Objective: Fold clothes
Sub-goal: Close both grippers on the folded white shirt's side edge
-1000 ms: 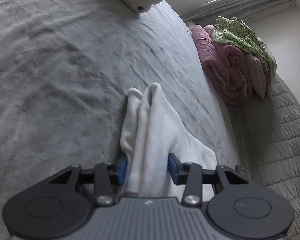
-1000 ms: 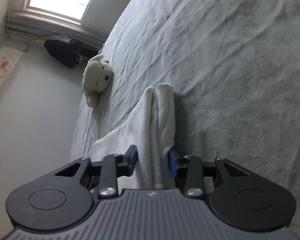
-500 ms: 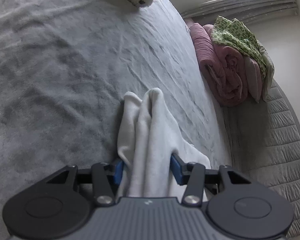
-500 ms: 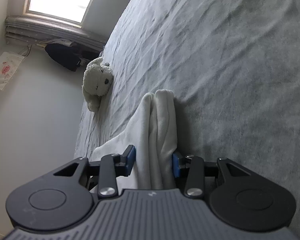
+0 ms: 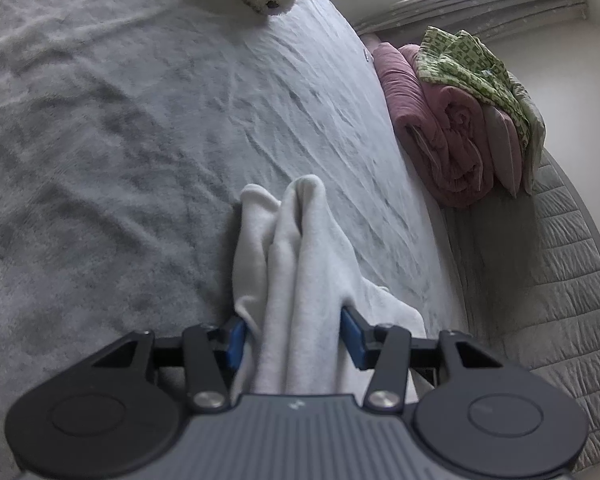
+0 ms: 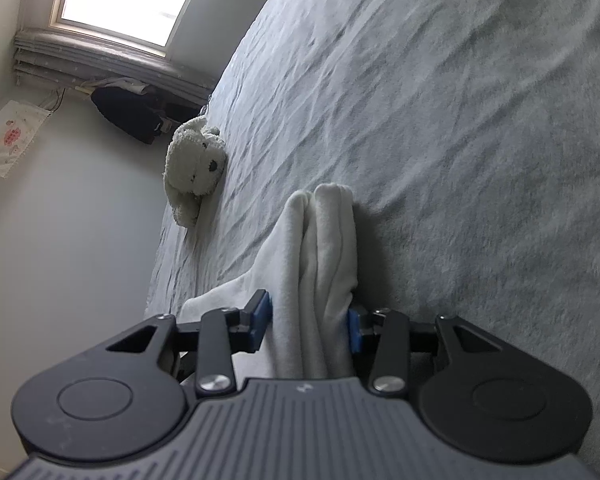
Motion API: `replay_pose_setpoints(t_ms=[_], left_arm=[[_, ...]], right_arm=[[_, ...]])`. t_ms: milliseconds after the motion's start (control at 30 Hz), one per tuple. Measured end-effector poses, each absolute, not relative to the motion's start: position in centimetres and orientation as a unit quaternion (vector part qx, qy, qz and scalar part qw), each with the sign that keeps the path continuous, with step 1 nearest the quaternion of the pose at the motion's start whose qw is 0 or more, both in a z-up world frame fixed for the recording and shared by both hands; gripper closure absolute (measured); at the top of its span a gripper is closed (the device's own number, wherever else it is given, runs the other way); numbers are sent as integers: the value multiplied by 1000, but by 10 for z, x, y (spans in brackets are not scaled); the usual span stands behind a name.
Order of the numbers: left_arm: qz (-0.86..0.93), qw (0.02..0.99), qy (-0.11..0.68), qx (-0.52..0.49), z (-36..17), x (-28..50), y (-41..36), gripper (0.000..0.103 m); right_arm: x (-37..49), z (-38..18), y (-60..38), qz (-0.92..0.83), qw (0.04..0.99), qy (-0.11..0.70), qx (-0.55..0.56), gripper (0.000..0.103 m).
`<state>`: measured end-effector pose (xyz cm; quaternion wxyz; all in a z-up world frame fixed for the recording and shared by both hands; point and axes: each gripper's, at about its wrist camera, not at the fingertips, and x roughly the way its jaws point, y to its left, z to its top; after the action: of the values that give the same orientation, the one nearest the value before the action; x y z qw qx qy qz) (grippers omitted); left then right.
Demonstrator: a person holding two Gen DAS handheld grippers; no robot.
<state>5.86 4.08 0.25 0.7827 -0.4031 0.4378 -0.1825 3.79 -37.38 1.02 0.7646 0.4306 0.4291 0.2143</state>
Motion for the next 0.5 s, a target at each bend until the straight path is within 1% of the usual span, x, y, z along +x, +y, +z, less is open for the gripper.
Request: replay_pose_setpoints(t_ms=[133,333,500], left_arm=[[-183,783,438,-403,2,57,41,54],[-181,788,434,-397,1,55,41,58],[-180,793,430,-392,2,55,40,57]], right_arm=[[31,11,-376,219,759,435,432,59],[29,12,-375,221,760,436,428,58],[27,12,-373,222,764,432,425,57]])
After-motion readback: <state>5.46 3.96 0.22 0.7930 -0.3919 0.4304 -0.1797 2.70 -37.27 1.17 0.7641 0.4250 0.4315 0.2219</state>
